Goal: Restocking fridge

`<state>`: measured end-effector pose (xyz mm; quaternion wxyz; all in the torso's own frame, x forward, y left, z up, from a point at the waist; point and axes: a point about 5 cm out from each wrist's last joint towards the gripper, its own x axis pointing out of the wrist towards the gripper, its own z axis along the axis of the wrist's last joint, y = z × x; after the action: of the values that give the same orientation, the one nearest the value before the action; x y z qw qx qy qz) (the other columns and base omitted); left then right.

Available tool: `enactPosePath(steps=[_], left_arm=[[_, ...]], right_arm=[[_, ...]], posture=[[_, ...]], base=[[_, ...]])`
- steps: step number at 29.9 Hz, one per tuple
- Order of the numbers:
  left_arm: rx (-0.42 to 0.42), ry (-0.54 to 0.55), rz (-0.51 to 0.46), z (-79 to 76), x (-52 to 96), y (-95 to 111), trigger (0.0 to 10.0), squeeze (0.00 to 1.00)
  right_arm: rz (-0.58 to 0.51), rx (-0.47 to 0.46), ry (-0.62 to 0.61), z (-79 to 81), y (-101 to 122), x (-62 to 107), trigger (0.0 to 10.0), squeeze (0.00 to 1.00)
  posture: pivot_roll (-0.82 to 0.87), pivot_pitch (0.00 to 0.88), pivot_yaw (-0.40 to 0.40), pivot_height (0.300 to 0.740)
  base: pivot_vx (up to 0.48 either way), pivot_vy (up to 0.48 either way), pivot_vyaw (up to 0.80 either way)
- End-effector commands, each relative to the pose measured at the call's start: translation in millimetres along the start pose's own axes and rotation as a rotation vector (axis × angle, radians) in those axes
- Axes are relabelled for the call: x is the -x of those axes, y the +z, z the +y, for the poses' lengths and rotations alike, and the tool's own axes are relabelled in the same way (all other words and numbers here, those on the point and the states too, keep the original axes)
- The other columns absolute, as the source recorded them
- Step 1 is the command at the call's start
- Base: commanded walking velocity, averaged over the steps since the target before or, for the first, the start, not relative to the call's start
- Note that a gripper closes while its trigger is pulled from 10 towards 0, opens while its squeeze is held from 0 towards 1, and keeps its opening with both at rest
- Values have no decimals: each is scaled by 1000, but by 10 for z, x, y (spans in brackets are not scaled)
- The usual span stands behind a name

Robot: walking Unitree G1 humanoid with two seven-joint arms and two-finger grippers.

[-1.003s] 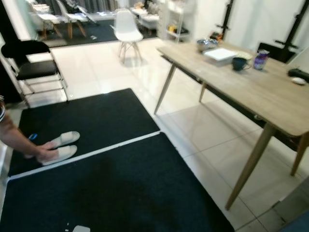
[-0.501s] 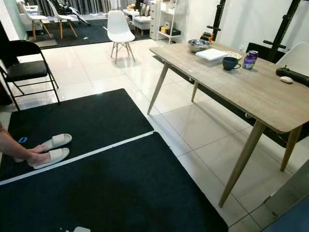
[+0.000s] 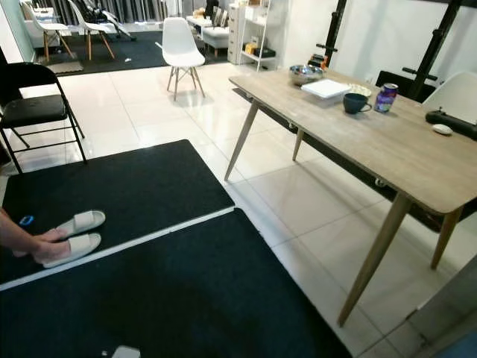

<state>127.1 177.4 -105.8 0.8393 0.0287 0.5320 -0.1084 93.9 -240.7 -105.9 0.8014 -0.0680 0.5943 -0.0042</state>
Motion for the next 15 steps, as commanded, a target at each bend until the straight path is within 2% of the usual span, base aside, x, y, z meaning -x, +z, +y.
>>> enactPosePath(steps=[1,15], left_arm=[[-13,-10,23,-19,0,-38,10000,0],[-16,-12,25,-24,1,-46,10000,0]], right_arm=[[7,0,-9,-42,-30,9,10000,0],[5,7,-4,-30,-32,8,10000,0]], posture=[[-64,0,-25,740],[-64,0,-26,740]], base=[[435,0,0],[441,0,0]])
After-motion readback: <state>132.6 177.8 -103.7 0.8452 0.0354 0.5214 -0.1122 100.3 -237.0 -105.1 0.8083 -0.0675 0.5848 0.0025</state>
